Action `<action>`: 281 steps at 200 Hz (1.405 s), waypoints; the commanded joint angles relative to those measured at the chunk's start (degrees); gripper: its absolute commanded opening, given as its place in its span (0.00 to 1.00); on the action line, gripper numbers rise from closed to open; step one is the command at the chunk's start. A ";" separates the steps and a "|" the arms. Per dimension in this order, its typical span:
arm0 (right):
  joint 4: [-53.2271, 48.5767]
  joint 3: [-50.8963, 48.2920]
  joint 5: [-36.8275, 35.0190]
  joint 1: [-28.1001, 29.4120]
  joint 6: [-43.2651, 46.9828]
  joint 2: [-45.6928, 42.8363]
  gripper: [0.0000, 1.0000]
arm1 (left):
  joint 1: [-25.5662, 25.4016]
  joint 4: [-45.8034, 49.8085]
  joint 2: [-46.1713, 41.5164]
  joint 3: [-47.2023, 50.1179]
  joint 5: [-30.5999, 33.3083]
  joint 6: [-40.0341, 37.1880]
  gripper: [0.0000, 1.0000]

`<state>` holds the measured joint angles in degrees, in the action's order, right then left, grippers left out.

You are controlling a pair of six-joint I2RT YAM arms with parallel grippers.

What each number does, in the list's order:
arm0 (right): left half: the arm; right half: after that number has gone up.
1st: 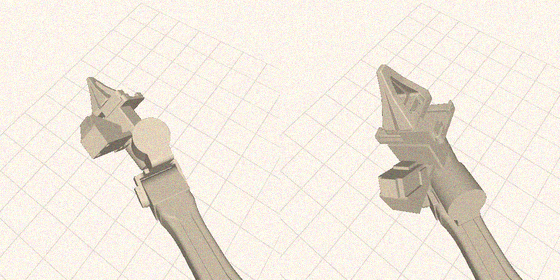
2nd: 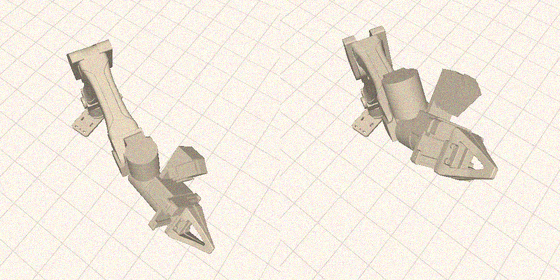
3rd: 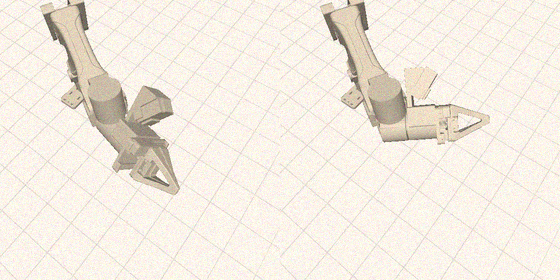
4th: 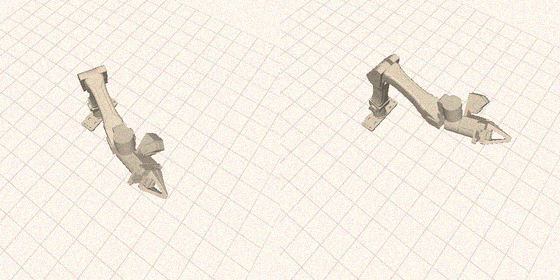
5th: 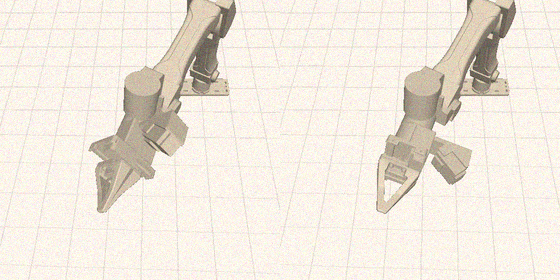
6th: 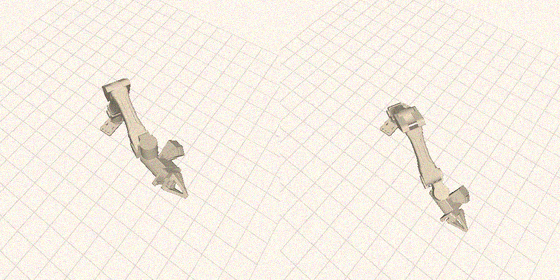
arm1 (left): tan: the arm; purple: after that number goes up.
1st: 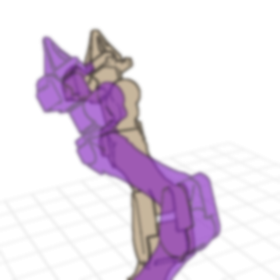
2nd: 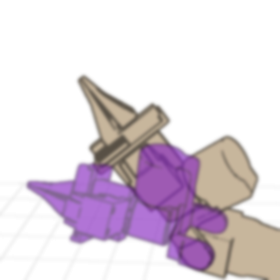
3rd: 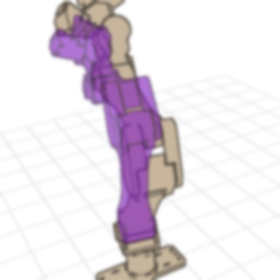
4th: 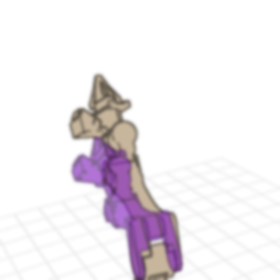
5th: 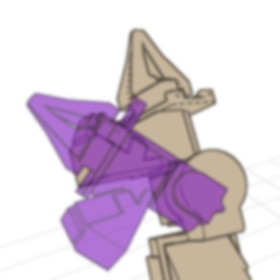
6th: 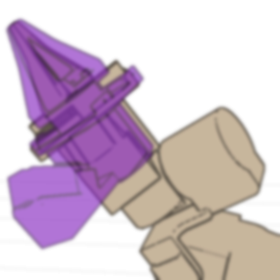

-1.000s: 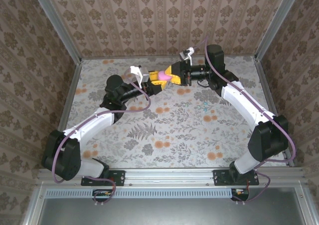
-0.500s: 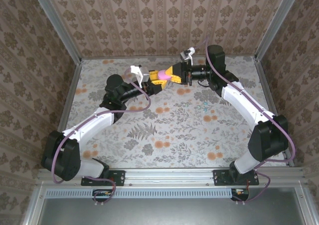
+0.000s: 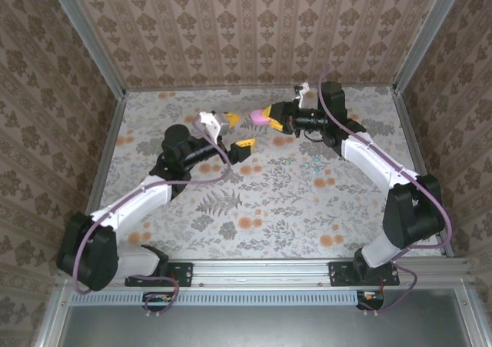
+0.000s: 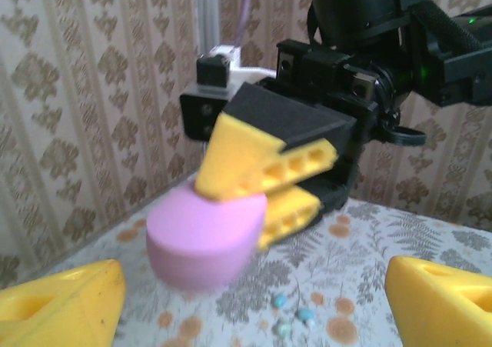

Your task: Insert the wireless bluetooth earbuds into the charging case

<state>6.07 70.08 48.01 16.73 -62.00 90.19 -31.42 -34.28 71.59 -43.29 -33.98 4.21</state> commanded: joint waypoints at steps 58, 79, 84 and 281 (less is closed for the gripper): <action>-7.81 3.06 -12.27 -0.53 13.31 20.35 0.22 | 3.69 24.18 -10.45 -3.74 18.29 2.98 0.86; -12.51 6.64 -12.88 -0.24 17.16 24.09 0.22 | 4.92 25.35 -10.51 -3.62 18.76 7.76 0.83; -13.55 7.47 -13.01 -0.12 18.13 24.70 0.23 | 5.01 25.91 -10.51 -3.72 18.84 8.66 0.82; -34.13 25.97 -18.88 1.49 31.29 38.53 0.47 | 26.88 51.75 13.71 -20.91 16.70 17.18 0.74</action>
<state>-21.91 95.22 32.73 18.26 -33.80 129.36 -6.09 14.15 84.29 -62.63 -17.10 19.09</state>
